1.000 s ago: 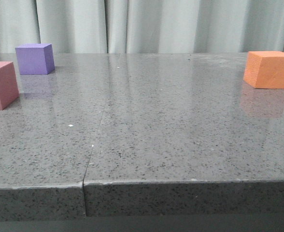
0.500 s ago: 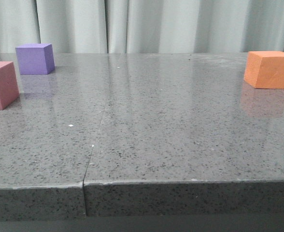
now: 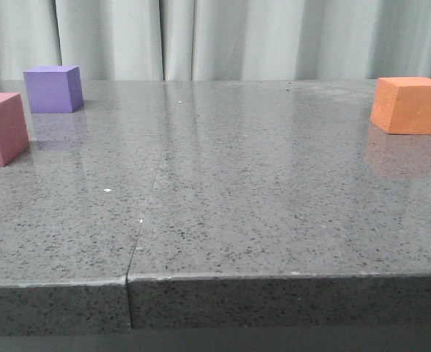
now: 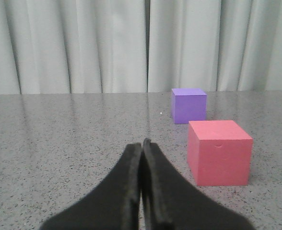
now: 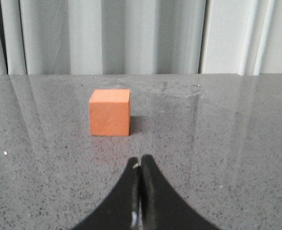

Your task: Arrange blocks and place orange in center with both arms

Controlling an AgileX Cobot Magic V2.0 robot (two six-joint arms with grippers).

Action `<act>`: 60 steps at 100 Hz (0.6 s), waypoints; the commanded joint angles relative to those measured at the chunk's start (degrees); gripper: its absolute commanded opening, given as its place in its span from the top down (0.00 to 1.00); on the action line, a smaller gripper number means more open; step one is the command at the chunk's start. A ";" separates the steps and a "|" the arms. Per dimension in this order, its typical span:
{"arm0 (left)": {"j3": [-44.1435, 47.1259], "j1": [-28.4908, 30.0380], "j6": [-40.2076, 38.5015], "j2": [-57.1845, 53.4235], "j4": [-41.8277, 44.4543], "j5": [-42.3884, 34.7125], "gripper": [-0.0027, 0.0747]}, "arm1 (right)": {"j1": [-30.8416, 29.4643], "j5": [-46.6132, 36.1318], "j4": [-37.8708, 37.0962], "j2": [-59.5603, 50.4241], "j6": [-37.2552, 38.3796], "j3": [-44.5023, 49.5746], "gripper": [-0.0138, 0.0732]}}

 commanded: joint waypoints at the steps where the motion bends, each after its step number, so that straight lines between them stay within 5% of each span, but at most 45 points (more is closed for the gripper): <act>1: 2.23 0.06 -0.30 -1.60 -0.38 -4.31 0.99 | -0.23 1.45 -0.61 2.68 -0.09 -6.12 0.92; 42: 2.23 0.06 -0.30 -1.60 -0.38 -4.31 0.99 | -0.23 20.47 0.06 22.38 -0.09 -27.30 0.90; 60: 2.23 0.06 -0.30 -1.60 -0.38 -4.31 0.99 | -0.23 22.08 2.28 33.45 -0.09 -34.79 0.60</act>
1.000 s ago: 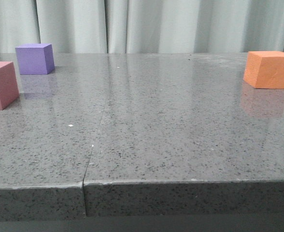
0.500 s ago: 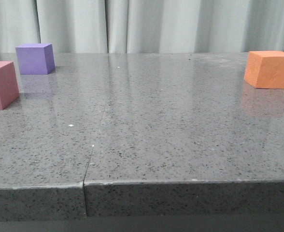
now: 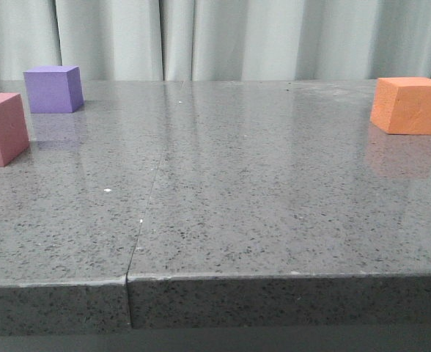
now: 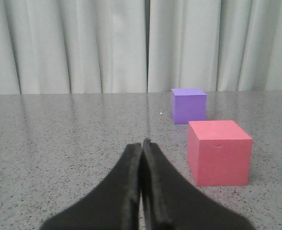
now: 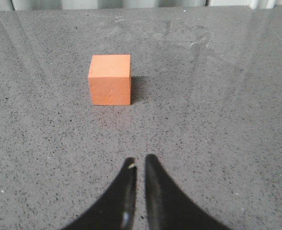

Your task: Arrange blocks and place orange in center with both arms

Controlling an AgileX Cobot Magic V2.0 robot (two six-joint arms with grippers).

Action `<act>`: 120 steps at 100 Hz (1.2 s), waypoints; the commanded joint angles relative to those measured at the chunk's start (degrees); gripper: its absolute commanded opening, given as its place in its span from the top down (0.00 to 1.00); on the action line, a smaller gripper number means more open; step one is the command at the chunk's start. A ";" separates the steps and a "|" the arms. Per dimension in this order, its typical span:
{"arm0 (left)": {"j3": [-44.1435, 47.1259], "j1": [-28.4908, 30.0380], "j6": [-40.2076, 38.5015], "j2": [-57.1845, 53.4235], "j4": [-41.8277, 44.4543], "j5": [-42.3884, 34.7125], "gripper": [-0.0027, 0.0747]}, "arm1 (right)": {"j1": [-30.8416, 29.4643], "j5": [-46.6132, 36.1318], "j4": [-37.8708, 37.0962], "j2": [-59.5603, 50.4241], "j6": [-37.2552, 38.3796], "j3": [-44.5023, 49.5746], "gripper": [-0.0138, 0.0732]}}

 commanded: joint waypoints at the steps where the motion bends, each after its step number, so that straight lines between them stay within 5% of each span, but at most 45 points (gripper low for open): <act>1: 2.23 0.06 -0.30 -1.60 -0.38 -4.31 0.99 | -0.23 -2.84 1.38 5.99 -0.19 -5.07 0.56; 22: 2.23 0.06 -0.30 -1.60 -0.38 -4.31 0.99 | -0.23 1.66 1.79 19.31 -0.19 -13.90 0.07; 120: 2.23 0.06 -0.30 -1.60 -0.38 -4.31 0.99 | 0.34 39.42 11.59 76.28 -0.19 -74.05 0.10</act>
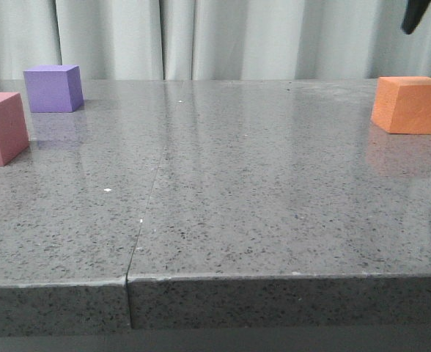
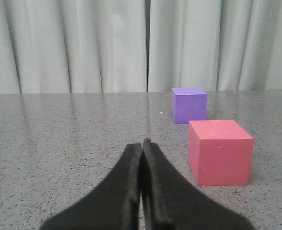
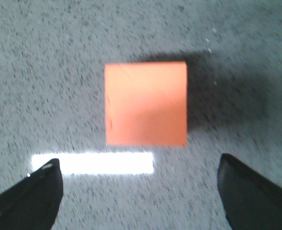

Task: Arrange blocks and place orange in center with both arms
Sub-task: 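Lower the right gripper onto the orange cube and close on it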

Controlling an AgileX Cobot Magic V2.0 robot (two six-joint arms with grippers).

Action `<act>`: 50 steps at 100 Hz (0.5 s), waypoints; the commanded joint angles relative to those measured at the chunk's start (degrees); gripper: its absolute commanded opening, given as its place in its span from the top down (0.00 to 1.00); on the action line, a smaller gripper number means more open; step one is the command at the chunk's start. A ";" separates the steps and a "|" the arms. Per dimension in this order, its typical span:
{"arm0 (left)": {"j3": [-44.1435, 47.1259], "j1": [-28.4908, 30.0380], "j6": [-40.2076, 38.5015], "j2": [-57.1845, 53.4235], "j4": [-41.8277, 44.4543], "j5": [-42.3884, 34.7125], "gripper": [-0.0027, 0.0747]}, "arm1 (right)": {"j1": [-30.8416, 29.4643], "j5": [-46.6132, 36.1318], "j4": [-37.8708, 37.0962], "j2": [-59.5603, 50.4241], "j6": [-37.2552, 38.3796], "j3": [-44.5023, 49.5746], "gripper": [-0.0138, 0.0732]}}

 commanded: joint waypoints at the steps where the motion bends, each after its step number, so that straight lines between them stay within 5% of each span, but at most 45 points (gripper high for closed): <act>1: 2.23 0.06 -0.30 -1.60 -0.38 -4.31 0.99 | -0.03 2.70 1.83 0.81 -0.19 -5.87 0.10; 50: 2.23 0.06 -0.30 -1.60 -0.38 -4.31 0.99 | 0.75 4.16 1.10 10.30 -0.07 -10.45 0.10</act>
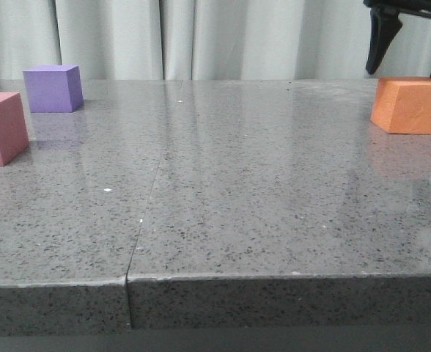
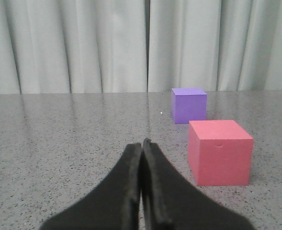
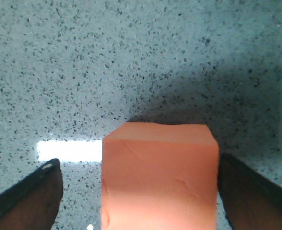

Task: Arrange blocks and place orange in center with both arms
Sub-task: 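Lower the right gripper onto the orange cube and close on it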

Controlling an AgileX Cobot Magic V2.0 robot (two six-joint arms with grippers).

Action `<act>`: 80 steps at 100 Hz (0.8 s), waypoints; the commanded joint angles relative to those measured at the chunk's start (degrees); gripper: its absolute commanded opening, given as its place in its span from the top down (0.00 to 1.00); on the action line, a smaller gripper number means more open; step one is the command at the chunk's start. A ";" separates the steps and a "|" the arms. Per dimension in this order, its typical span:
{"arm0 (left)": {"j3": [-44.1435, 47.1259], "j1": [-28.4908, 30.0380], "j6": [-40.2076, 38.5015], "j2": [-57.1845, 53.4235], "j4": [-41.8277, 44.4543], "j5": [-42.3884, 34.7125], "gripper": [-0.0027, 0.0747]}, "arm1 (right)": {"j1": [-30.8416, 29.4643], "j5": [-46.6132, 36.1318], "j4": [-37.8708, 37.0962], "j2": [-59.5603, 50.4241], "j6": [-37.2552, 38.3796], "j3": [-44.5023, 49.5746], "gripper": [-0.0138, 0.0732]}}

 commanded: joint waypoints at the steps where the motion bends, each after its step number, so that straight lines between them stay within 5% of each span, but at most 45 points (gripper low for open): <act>1: 2.23 0.06 -0.30 -1.60 -0.38 -4.31 0.99 | -0.09 3.66 0.28 -1.92 -0.07 -1.87 0.10; 40: 2.23 0.06 -0.30 -1.60 -0.38 -4.31 0.99 | -0.07 5.03 -0.05 0.51 0.00 -1.87 0.12; 64: 2.23 0.06 -0.30 -1.60 -0.38 -4.31 0.99 | -0.07 5.22 -0.54 0.58 0.87 -1.87 0.43; 80: 2.23 0.06 -0.30 -1.60 -0.38 -4.31 0.99 | 0.18 5.29 -0.47 -0.17 1.96 -1.92 0.46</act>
